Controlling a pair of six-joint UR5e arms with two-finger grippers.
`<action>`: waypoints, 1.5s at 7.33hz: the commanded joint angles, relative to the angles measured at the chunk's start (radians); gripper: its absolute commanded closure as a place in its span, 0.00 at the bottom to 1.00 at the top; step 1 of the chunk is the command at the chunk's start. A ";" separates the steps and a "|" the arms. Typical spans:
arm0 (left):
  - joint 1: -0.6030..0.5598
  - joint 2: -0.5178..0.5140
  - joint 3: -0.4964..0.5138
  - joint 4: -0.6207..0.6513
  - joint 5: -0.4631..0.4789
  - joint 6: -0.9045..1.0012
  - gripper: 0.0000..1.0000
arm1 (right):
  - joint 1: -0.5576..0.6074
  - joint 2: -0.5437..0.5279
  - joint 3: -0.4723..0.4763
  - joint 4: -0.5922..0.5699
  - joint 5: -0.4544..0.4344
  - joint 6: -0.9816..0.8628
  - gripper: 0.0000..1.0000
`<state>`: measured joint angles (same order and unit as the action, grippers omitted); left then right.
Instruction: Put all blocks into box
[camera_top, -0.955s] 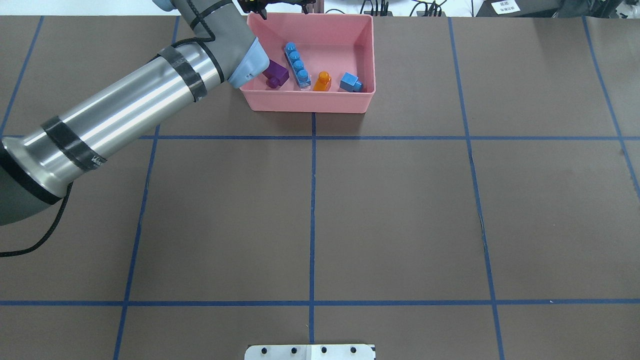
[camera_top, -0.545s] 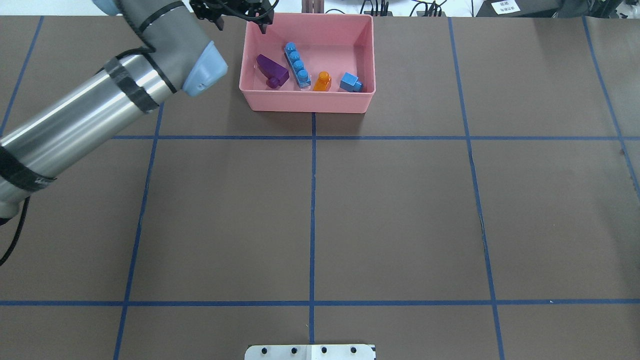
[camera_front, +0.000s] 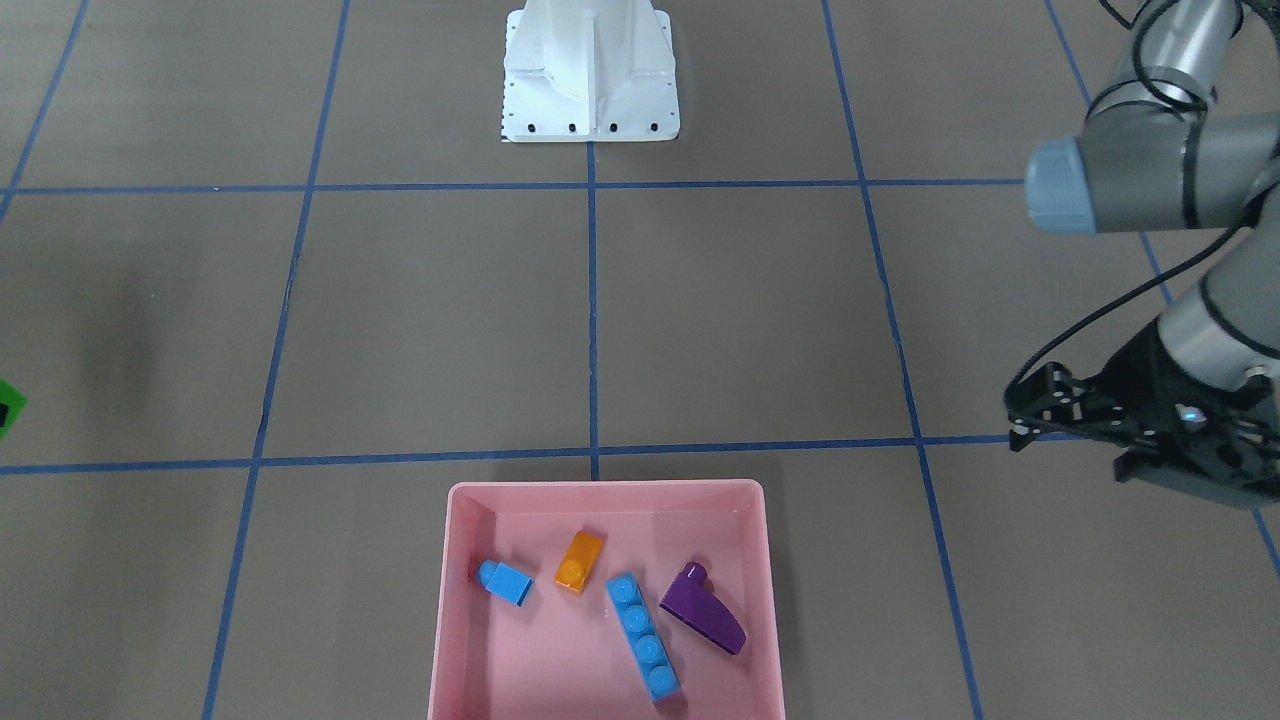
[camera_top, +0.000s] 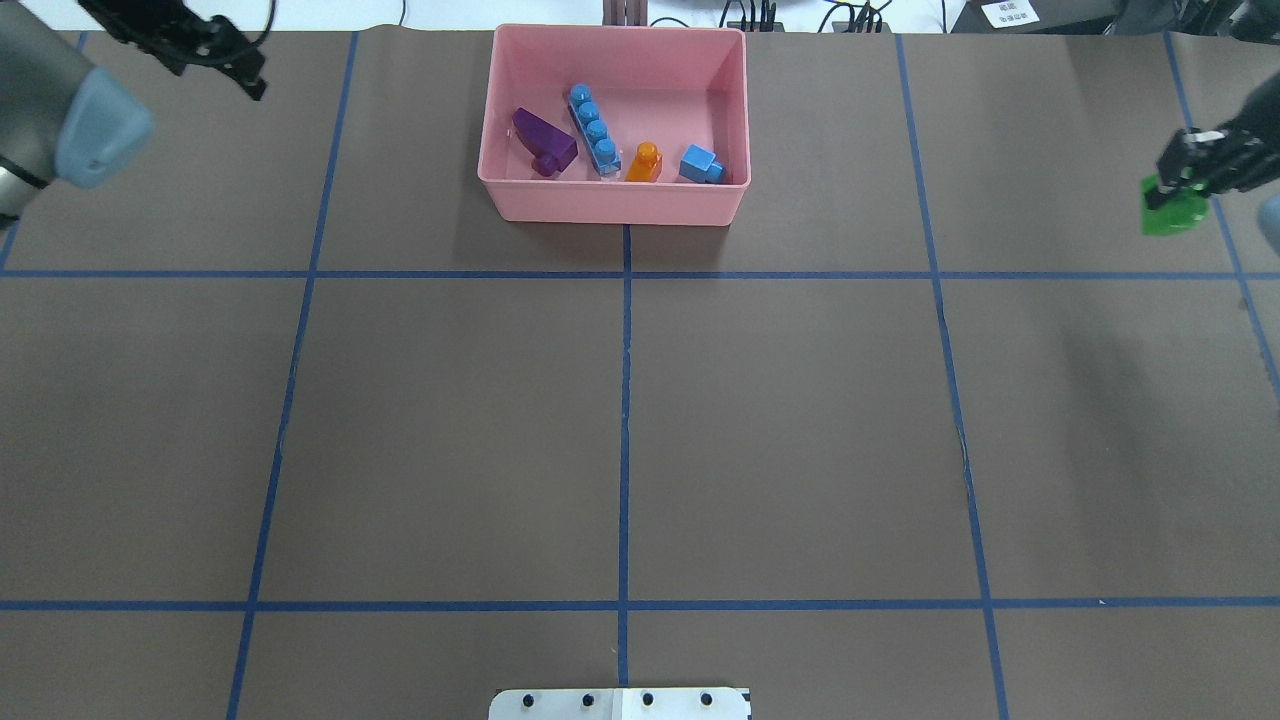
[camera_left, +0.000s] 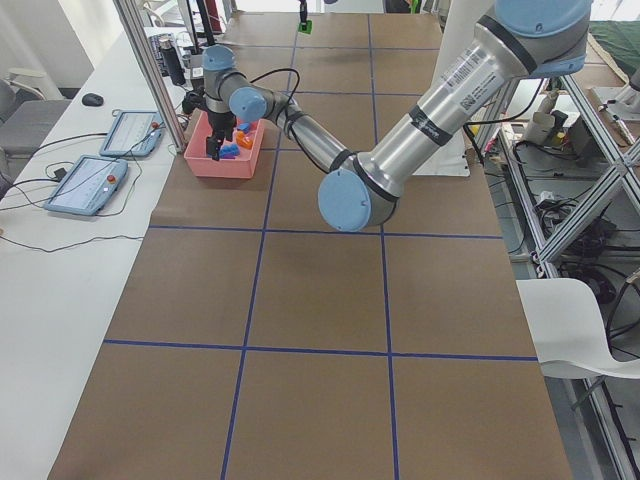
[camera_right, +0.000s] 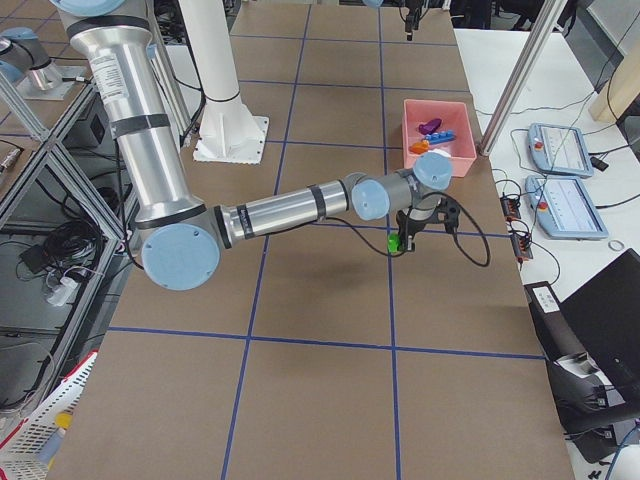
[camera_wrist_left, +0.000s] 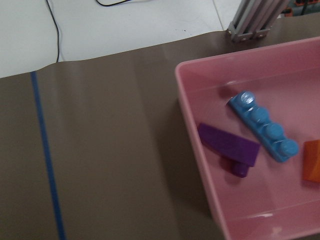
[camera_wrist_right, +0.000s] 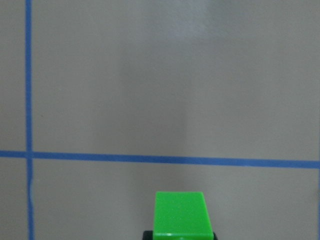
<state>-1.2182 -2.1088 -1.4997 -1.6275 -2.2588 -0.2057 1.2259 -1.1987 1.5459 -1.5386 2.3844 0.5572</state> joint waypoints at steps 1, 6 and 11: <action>-0.104 0.108 0.006 0.008 -0.018 0.199 0.01 | -0.164 0.295 -0.152 0.001 -0.071 0.296 1.00; -0.214 0.221 -0.002 0.102 -0.071 0.374 0.00 | -0.302 0.739 -0.710 0.309 -0.259 0.522 1.00; -0.234 0.444 -0.192 0.175 -0.115 0.396 0.00 | -0.350 0.795 -0.808 0.367 -0.295 0.582 0.01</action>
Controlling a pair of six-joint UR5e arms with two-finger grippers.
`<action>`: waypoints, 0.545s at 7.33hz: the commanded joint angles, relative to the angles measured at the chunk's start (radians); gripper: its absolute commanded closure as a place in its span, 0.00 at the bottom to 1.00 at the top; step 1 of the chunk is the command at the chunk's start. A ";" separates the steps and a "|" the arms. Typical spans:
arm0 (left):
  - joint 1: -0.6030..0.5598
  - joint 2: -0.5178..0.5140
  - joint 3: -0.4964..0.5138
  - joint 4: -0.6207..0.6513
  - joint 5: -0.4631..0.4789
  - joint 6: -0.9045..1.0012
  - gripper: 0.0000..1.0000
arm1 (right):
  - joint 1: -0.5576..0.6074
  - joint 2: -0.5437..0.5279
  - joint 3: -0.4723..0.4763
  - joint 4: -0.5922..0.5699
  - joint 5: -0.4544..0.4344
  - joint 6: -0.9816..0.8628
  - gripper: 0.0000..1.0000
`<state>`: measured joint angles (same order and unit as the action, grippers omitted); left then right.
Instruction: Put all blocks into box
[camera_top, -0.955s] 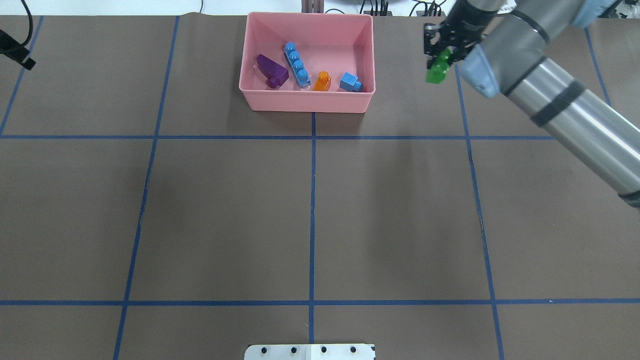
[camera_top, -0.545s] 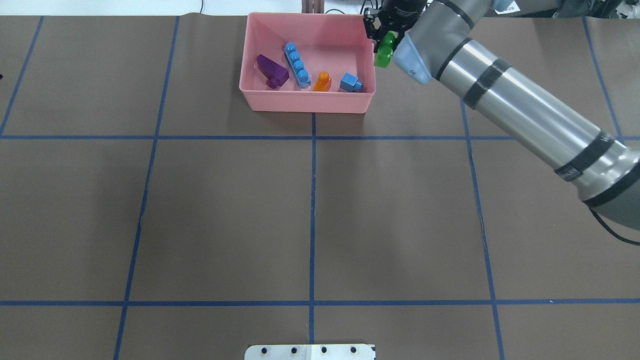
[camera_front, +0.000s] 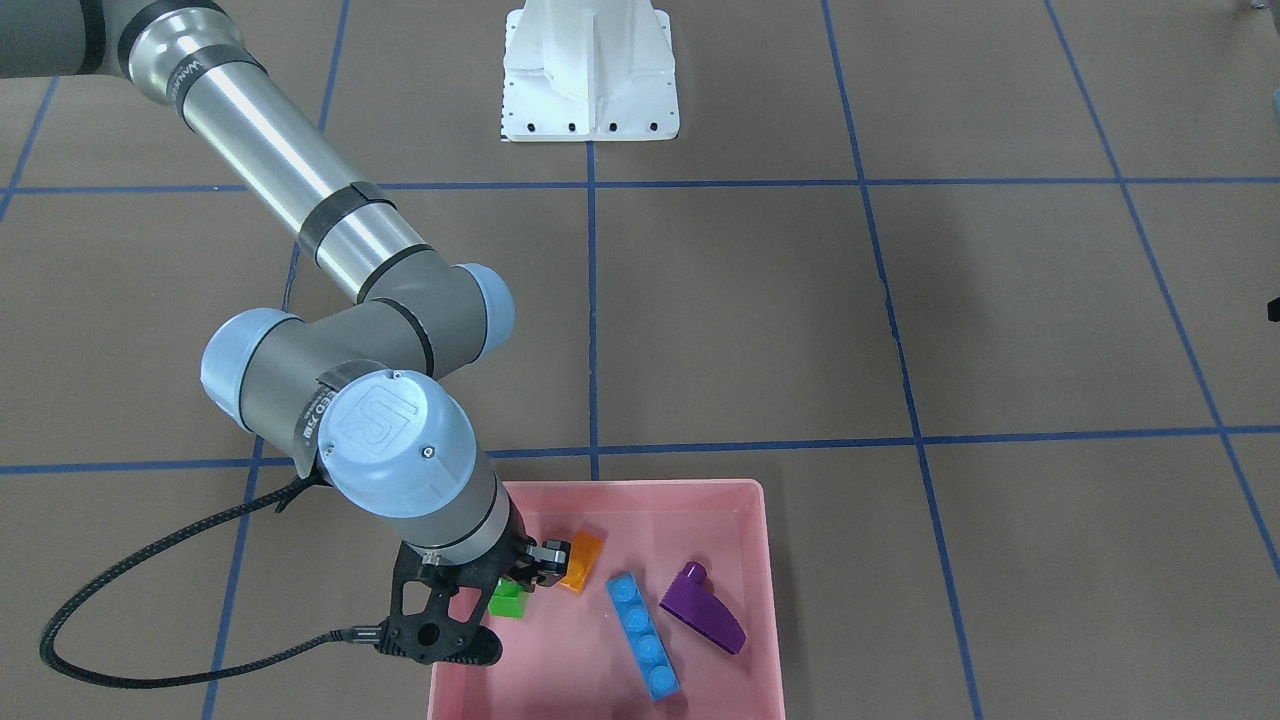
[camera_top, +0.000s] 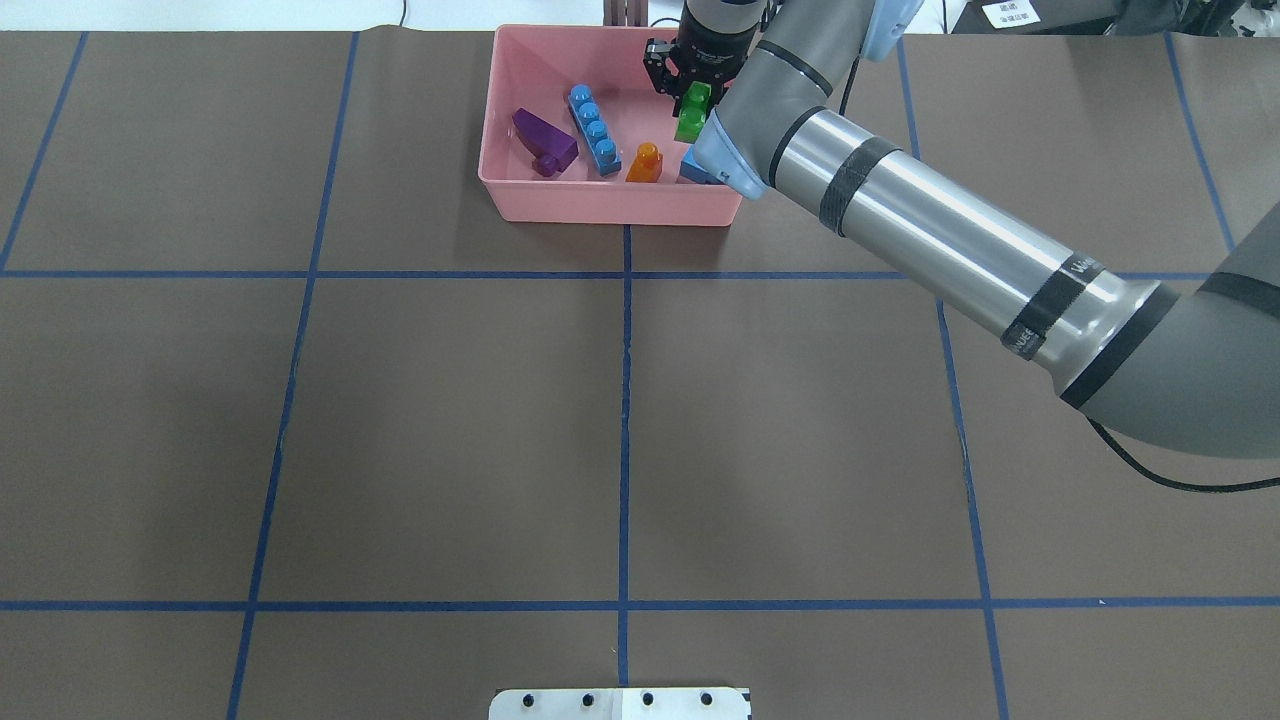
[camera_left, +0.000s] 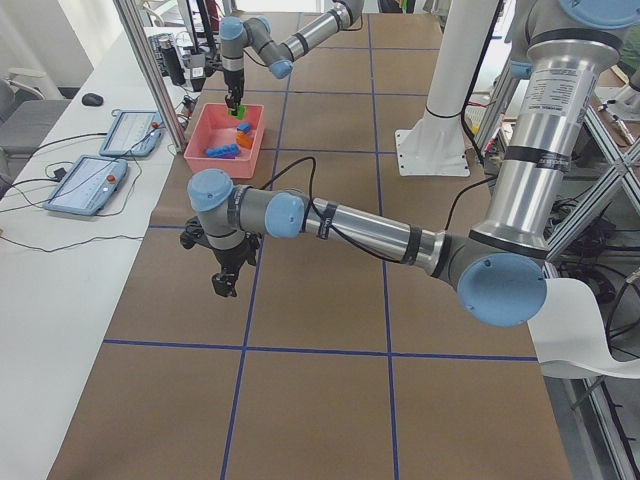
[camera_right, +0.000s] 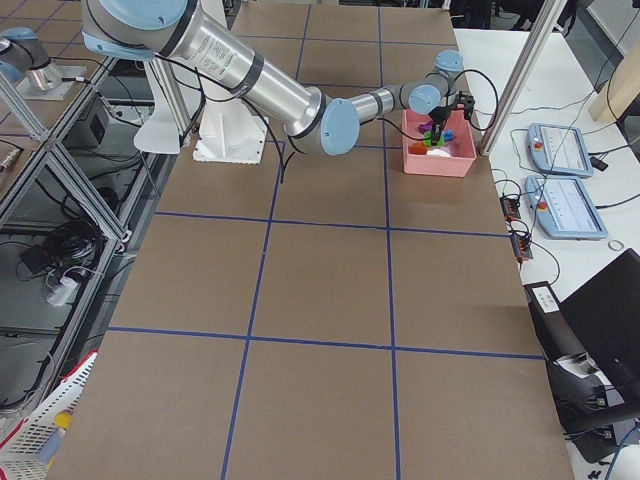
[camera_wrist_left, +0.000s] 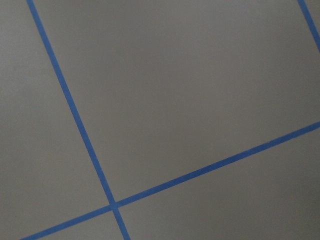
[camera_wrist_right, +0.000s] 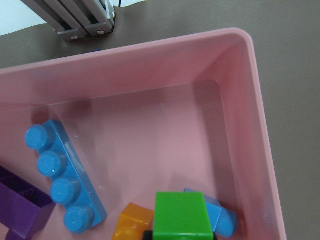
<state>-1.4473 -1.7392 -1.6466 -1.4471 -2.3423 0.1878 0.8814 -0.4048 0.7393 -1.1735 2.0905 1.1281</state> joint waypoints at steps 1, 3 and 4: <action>-0.028 0.117 -0.067 -0.007 -0.070 0.002 0.00 | 0.010 -0.008 0.032 -0.001 0.008 0.018 0.00; -0.030 0.170 -0.104 -0.007 -0.065 0.044 0.00 | 0.091 -0.201 0.281 -0.021 0.126 0.013 0.00; -0.036 0.175 -0.110 -0.004 -0.062 0.044 0.00 | 0.143 -0.347 0.480 -0.128 0.144 -0.007 0.00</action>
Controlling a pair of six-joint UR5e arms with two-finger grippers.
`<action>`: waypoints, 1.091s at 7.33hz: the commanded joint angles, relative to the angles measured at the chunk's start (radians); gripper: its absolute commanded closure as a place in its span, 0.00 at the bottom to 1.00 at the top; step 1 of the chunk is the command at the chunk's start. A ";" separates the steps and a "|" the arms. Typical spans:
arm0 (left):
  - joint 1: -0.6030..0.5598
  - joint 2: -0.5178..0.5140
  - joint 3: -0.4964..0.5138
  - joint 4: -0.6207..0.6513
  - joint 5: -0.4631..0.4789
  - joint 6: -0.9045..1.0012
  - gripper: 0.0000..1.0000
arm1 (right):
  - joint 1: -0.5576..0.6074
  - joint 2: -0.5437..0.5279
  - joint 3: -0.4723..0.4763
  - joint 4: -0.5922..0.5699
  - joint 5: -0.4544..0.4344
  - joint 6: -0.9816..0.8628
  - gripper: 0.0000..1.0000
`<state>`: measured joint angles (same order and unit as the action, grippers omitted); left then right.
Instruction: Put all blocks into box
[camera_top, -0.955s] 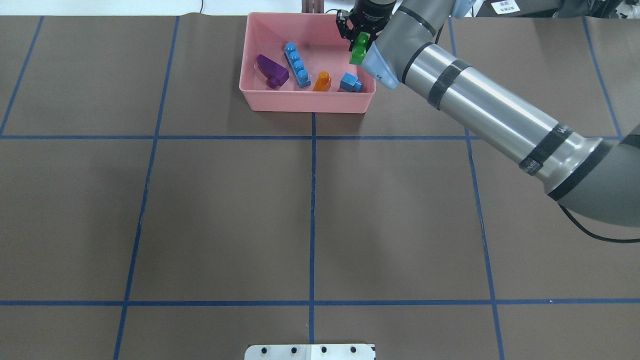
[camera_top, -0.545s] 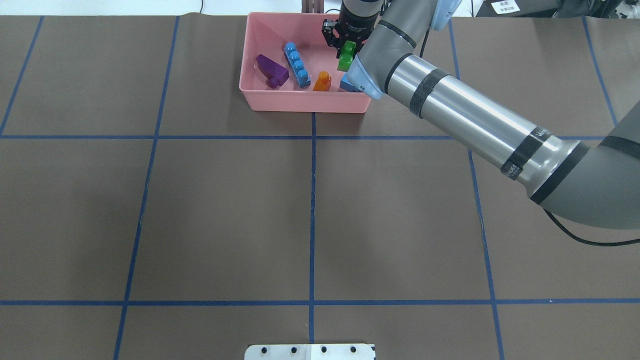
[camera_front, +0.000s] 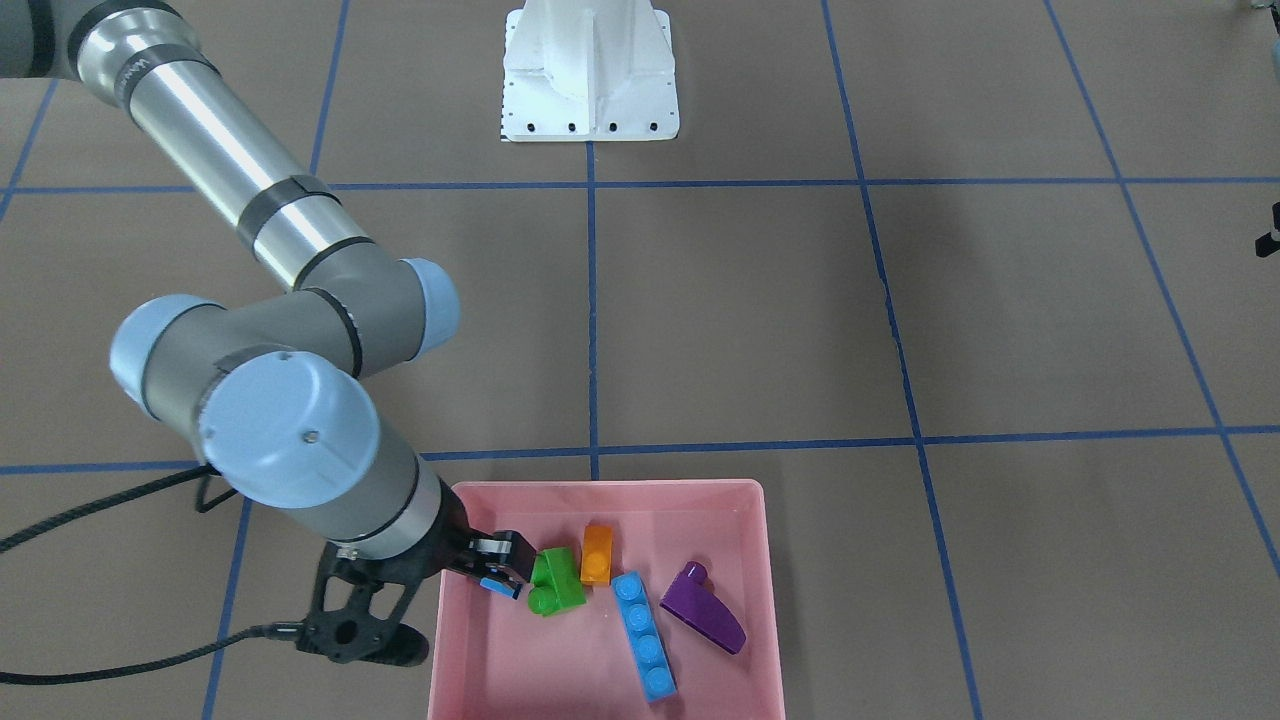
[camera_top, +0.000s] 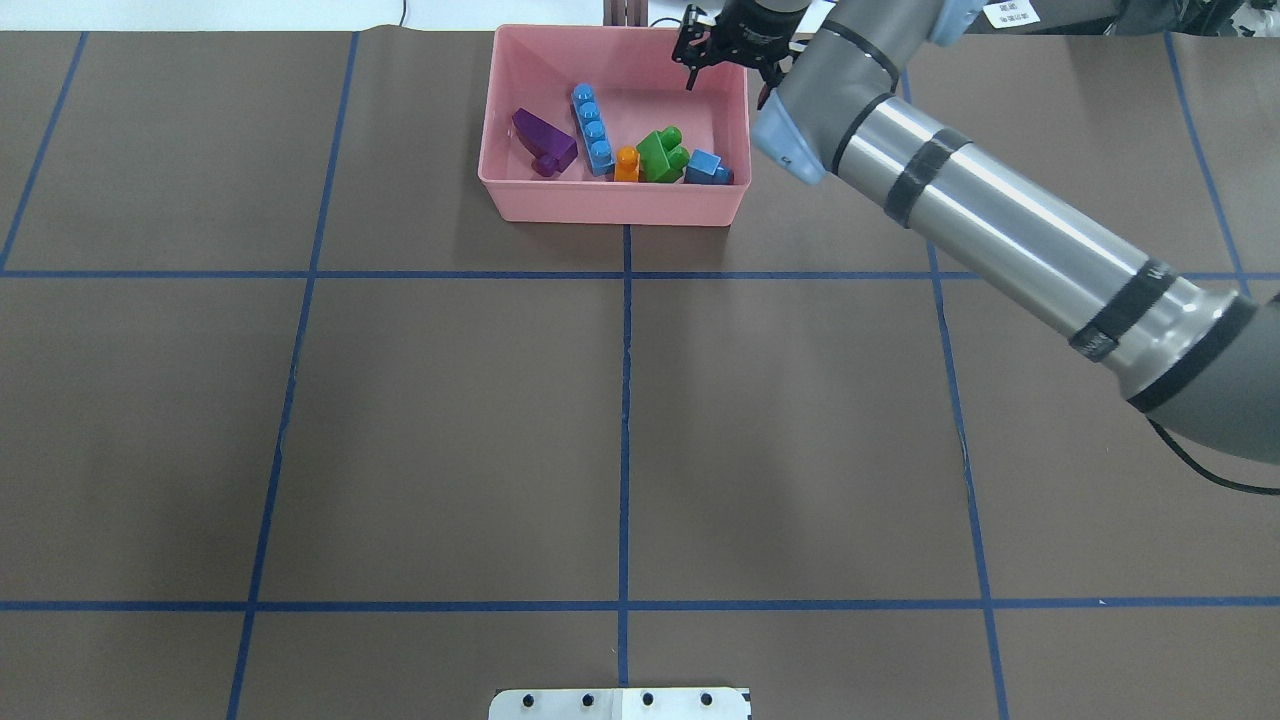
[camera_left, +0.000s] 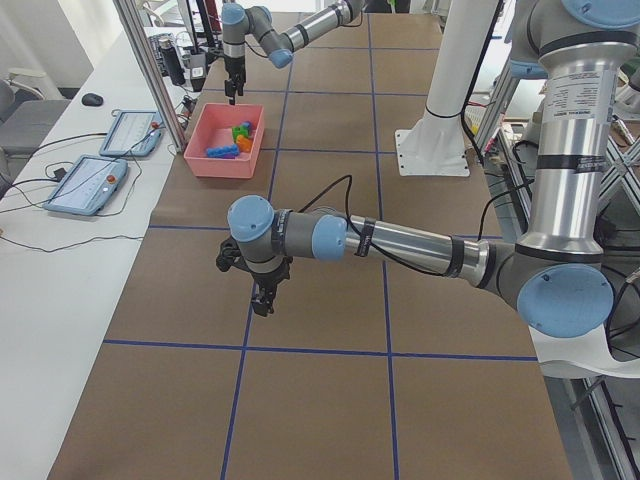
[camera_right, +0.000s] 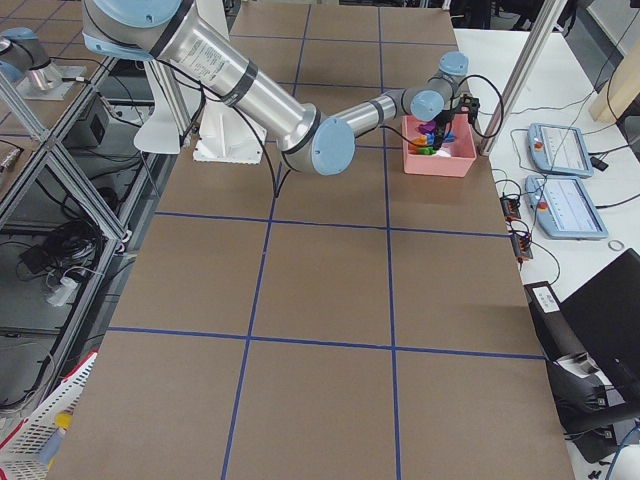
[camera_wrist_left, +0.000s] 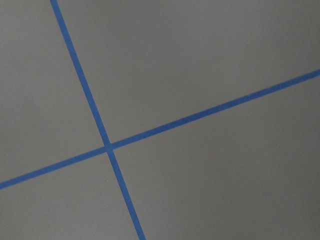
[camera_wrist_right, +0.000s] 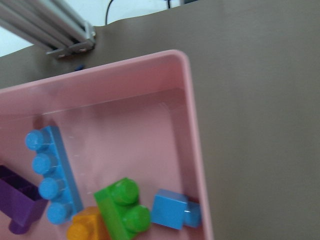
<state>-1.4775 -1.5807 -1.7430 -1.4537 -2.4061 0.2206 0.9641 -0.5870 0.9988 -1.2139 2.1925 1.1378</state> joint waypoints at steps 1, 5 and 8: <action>-0.006 0.018 -0.013 0.003 0.004 0.011 0.00 | 0.133 -0.300 0.395 -0.187 0.093 -0.115 0.00; -0.035 0.019 -0.012 0.009 0.005 0.000 0.00 | 0.431 -0.863 0.719 -0.260 0.191 -0.690 0.00; -0.046 0.034 -0.013 0.007 0.007 -0.001 0.00 | 0.582 -1.080 0.724 -0.309 0.202 -1.100 0.00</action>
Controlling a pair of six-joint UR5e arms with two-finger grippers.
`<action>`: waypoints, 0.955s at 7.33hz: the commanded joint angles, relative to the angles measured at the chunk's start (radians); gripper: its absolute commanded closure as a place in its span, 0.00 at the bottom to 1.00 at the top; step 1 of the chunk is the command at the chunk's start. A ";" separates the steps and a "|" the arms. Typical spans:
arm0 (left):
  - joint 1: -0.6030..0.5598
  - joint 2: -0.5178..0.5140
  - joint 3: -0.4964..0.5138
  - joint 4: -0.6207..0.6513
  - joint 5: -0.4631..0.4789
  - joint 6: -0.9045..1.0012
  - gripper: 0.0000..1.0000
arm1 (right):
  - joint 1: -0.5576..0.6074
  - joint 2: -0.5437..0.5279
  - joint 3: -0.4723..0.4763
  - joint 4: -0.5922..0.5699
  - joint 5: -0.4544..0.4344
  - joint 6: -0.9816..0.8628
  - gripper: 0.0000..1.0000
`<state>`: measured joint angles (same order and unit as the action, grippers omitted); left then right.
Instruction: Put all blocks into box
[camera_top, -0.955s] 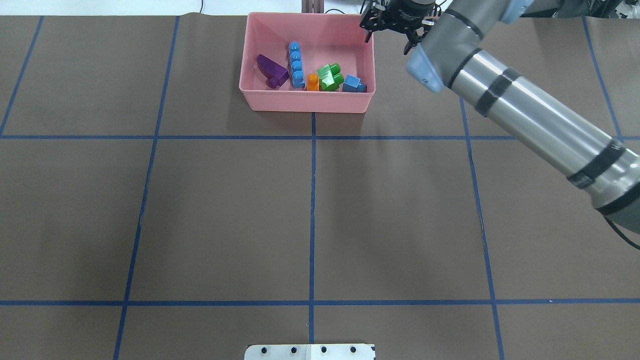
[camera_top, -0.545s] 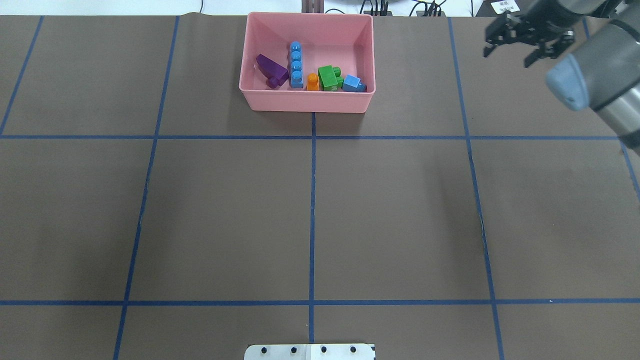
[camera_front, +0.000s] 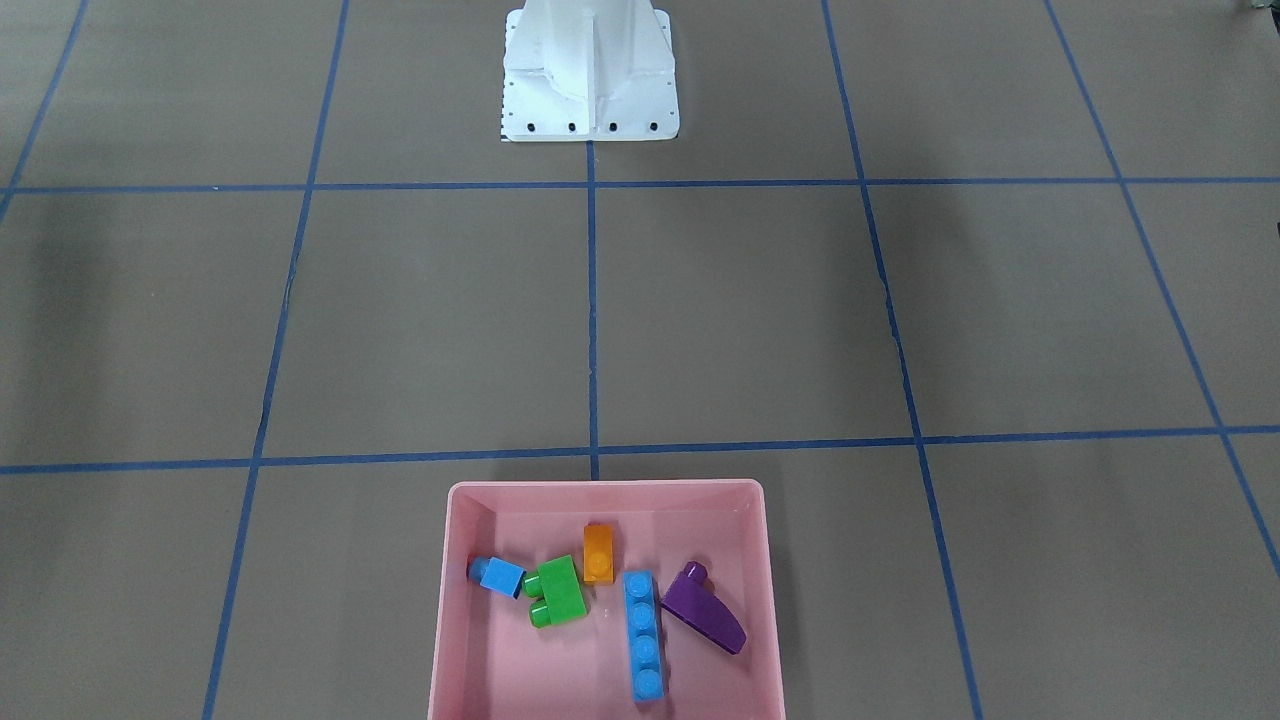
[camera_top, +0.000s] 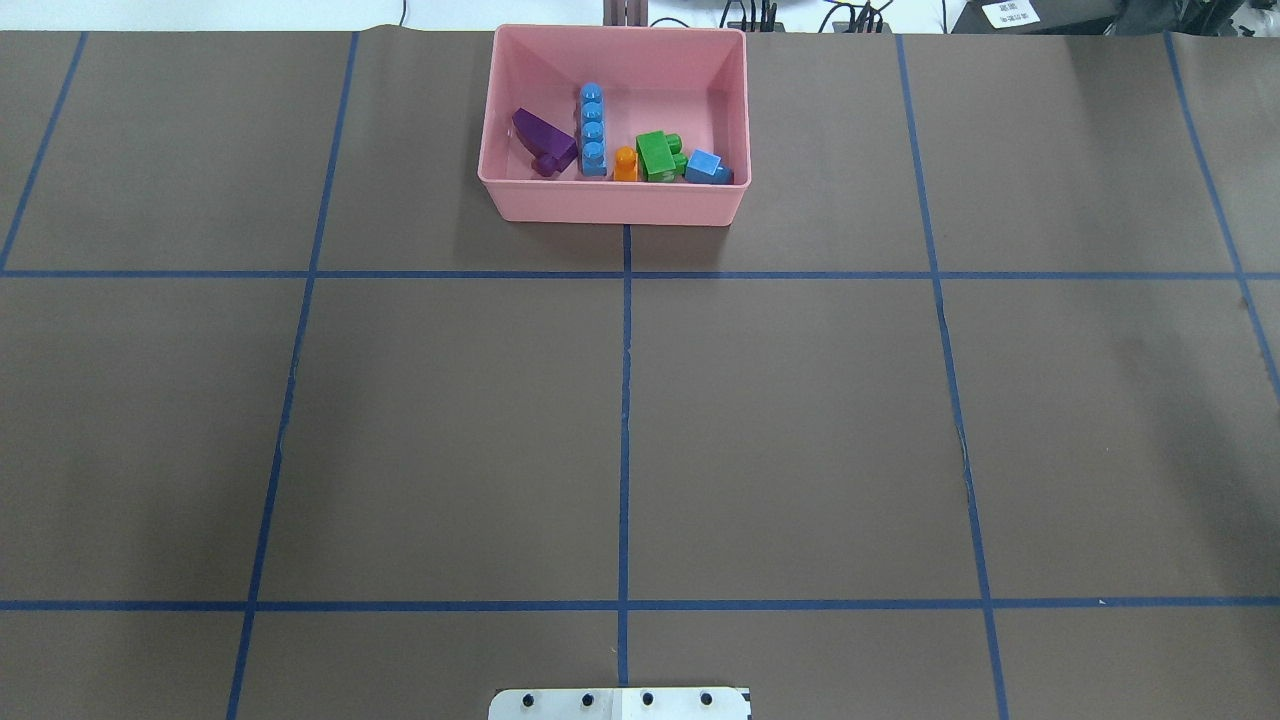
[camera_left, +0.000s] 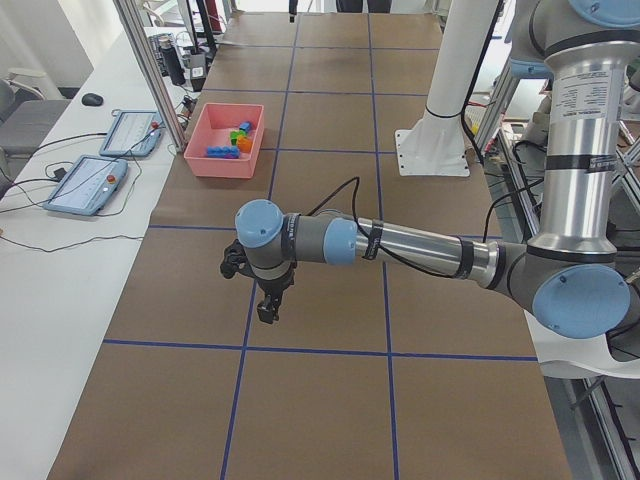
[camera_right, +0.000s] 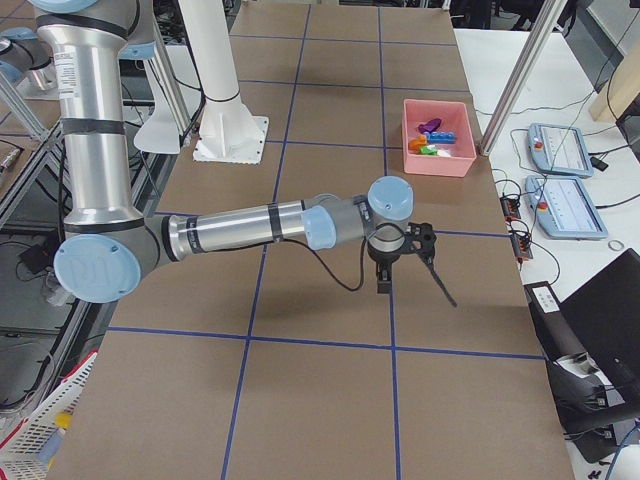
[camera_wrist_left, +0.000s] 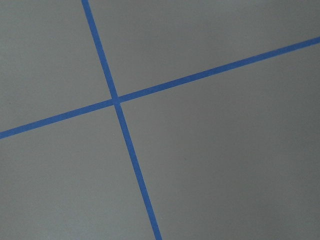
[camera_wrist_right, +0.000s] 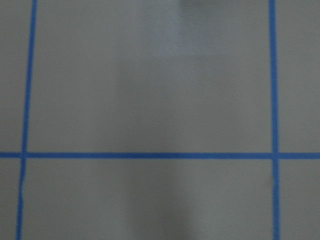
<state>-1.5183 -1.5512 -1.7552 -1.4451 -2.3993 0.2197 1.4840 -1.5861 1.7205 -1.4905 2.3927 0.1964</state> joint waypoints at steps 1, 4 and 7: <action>-0.017 0.003 -0.001 -0.003 0.002 0.000 0.00 | 0.090 -0.089 0.002 -0.118 -0.010 -0.252 0.00; -0.017 0.011 0.006 0.000 0.037 -0.003 0.00 | 0.136 -0.109 0.005 -0.166 -0.079 -0.367 0.00; -0.028 0.086 -0.044 0.011 0.029 -0.077 0.00 | 0.117 -0.106 0.005 -0.195 -0.083 -0.371 0.00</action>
<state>-1.5429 -1.4999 -1.7722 -1.4403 -2.3670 0.1829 1.6070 -1.6891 1.7252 -1.6776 2.3123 -0.1706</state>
